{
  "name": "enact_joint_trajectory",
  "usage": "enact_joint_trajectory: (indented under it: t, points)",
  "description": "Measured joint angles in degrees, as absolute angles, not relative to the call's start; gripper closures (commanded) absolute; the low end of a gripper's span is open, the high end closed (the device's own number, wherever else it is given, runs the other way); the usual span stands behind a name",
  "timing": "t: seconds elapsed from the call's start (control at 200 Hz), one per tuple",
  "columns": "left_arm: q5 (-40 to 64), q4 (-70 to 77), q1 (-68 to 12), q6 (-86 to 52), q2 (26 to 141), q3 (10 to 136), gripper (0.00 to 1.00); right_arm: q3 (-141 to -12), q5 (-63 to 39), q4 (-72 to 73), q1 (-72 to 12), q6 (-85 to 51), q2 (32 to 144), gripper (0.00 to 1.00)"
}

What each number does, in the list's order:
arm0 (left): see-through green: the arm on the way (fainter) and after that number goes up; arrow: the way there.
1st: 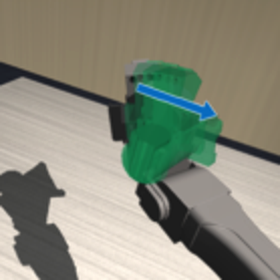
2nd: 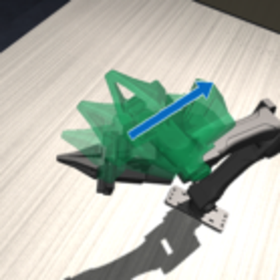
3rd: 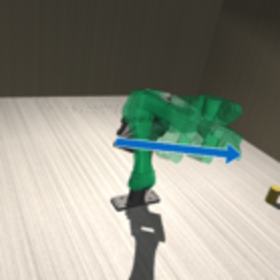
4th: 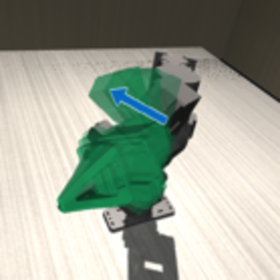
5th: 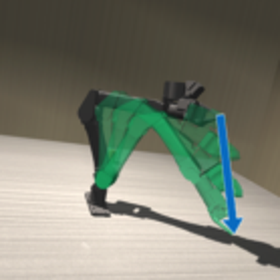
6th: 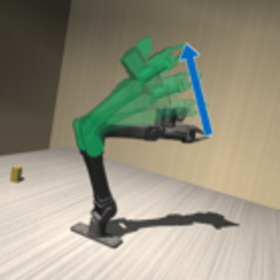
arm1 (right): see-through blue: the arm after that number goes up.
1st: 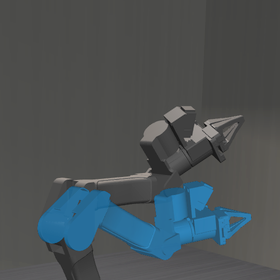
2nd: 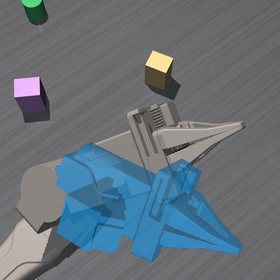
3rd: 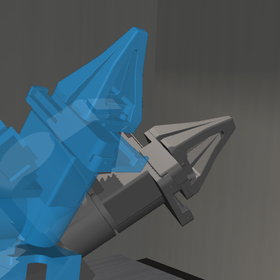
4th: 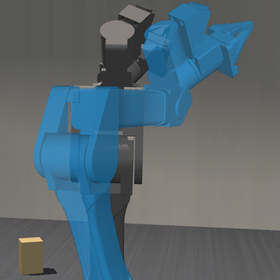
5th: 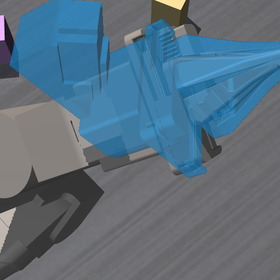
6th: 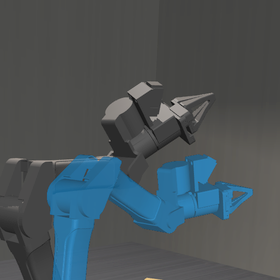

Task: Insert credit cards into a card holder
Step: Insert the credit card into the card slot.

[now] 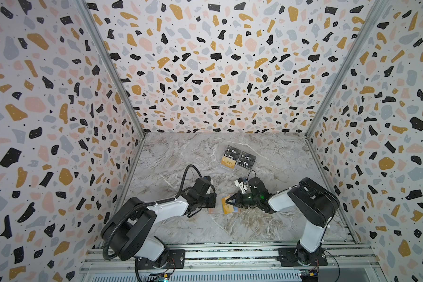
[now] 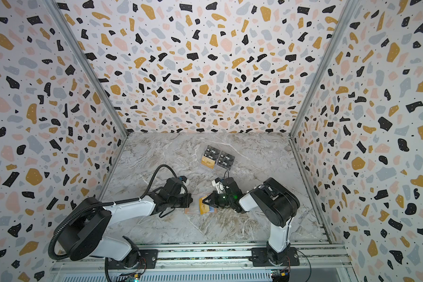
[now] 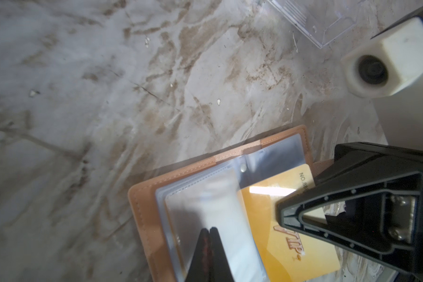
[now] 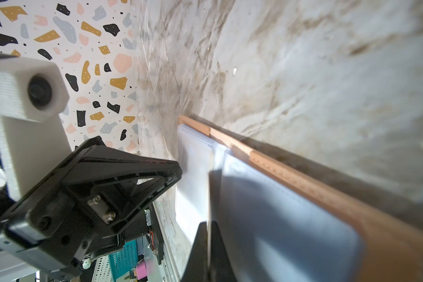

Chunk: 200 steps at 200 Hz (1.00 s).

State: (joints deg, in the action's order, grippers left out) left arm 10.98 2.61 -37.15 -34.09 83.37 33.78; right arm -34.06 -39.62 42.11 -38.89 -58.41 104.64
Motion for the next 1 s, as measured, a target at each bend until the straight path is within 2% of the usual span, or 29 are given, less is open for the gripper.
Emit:
enact_joint_trajectory:
  t: [1.001]
  points:
    - [9.2,0.7,-37.1,-33.8,81.2,31.8,1.0,-34.4,-38.7,50.8,-40.1,-61.5,108.4,1.0]
